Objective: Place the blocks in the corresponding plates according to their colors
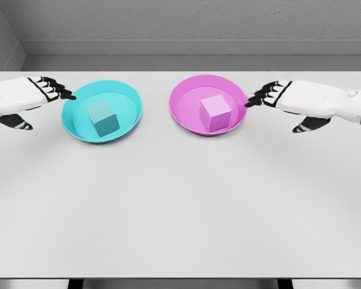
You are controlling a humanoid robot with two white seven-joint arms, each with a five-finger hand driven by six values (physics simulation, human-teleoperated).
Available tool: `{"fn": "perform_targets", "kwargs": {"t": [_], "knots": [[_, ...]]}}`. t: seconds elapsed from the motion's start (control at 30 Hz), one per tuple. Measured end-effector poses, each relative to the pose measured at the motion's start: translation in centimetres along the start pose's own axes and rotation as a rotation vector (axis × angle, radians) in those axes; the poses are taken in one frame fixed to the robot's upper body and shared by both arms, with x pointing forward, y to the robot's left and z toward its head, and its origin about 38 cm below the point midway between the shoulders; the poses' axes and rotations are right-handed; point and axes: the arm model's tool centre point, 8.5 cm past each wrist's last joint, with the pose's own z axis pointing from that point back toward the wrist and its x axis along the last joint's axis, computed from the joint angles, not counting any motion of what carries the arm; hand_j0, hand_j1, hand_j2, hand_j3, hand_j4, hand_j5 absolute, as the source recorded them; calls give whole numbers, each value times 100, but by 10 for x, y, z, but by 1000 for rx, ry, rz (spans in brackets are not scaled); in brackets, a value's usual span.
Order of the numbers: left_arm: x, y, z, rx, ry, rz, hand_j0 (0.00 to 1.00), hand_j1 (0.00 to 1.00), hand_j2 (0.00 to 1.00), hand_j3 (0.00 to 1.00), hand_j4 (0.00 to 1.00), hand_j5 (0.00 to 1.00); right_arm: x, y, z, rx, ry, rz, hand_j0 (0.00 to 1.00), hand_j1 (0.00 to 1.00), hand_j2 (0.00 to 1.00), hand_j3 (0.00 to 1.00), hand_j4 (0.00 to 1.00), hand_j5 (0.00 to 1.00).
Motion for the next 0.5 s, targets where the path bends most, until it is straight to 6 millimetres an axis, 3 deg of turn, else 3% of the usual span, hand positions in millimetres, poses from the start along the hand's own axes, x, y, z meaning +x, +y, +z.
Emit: {"fn": "perform_targets", "kwargs": {"t": [0.1, 0.5], "knots": [[1, 1, 0, 1, -3, -1, 100, 100, 100, 100, 100, 100, -4, 19, 10, 41, 15, -25, 100, 100, 100, 100, 100, 100], [2, 0, -1, 0, -5, -2, 100, 100, 100, 100, 100, 100, -14, 25, 22, 60, 51, -41, 100, 100, 100, 100, 100, 100]]}}
